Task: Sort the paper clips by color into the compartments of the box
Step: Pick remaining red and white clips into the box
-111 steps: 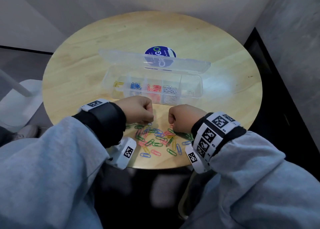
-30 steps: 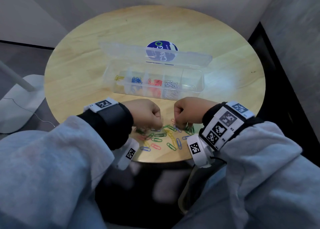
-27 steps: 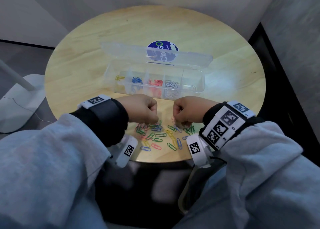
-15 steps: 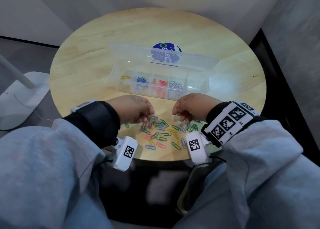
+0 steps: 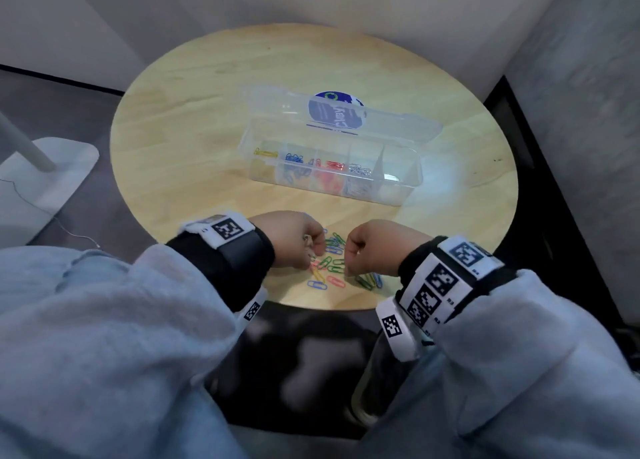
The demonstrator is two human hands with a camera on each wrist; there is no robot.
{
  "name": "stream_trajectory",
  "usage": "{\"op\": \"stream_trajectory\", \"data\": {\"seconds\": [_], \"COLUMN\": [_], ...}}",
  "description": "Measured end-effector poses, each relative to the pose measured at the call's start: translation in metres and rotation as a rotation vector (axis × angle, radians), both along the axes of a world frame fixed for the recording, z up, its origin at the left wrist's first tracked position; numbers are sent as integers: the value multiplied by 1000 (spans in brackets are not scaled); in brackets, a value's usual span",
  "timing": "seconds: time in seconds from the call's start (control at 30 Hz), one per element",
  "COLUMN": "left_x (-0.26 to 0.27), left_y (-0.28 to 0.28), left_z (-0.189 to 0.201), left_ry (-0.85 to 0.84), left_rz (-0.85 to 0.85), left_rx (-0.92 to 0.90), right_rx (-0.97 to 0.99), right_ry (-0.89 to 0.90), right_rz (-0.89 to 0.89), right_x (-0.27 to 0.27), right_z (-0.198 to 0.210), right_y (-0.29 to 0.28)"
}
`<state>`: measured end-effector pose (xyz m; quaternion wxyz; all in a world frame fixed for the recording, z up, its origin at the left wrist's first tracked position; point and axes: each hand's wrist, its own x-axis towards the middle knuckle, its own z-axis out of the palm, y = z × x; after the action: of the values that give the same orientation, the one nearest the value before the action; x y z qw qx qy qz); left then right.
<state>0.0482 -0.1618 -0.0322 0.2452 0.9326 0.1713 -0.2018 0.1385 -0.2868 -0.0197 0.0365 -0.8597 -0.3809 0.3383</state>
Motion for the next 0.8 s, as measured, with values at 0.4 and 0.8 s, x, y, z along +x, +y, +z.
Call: {"op": "stream_trajectory", "data": {"seconds": [0.4,0.8], "left_x": [3,6], "left_y": [-3,-9], "left_z": [-10,-10], "left_ry": [17,35], "left_rz": [-116,-119], "left_rx": [127,246], "right_rx": [-108,-32], "right_ry": [-133,-92], "right_rz": [106,131], "right_x": [-14,-13], "right_z": [-13,-22], "right_y": [2,2]}}
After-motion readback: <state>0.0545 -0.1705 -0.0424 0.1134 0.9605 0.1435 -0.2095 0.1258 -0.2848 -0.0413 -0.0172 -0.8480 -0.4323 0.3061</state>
